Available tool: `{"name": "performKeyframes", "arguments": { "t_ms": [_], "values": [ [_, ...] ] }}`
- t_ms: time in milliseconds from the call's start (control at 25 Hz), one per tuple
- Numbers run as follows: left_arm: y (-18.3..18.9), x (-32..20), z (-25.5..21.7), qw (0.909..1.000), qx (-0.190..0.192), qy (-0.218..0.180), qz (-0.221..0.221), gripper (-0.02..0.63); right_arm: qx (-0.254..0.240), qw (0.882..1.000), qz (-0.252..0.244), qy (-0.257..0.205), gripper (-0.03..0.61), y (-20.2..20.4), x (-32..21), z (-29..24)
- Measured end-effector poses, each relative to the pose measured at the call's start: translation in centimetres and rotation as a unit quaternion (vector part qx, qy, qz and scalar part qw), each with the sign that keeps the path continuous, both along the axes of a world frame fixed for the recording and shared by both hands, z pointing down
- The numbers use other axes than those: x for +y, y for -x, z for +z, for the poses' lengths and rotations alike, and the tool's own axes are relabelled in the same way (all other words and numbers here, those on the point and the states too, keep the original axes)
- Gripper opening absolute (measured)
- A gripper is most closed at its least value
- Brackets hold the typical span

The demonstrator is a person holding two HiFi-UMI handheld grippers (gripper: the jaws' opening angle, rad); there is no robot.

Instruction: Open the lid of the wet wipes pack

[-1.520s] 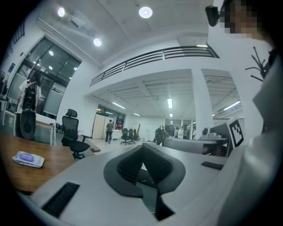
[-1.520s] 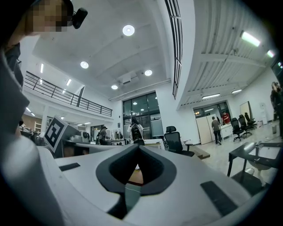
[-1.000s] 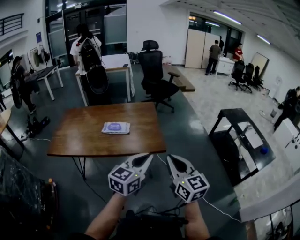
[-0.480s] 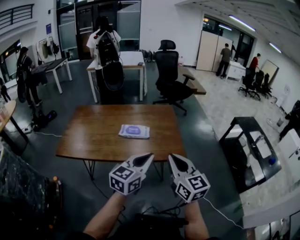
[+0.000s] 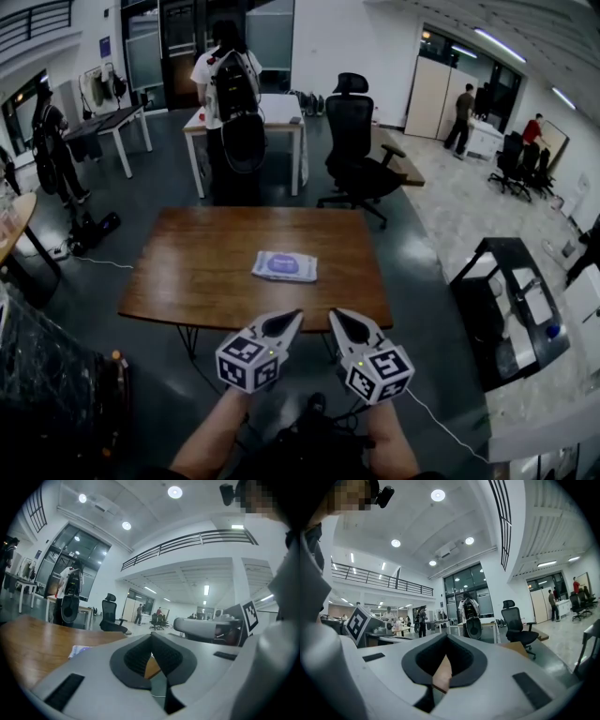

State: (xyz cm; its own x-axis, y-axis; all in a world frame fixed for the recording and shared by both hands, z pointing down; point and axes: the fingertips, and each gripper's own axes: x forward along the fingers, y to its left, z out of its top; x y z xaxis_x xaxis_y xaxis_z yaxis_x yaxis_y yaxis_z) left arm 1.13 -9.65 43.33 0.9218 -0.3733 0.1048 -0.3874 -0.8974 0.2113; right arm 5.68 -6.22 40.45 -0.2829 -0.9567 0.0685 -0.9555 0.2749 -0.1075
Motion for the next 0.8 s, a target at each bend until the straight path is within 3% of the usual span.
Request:
{"name": "performKeyframes", "arguments": {
  "t_ms": [360,800],
  "values": [
    [-0.5,-7.4,2.0,0.9990,-0.026,0.005,-0.036,-0.005,-0.005,0.999,-0.038,0.014,0.009,-1.1,-7.6,1.7],
    [-0.8,-16.0,5.4,0.9918,-0.088,0.017,-0.091,-0.005,0.003,0.993,-0.097,0.062,0.009,-2.8,-16.4,5.9]
  ]
}}
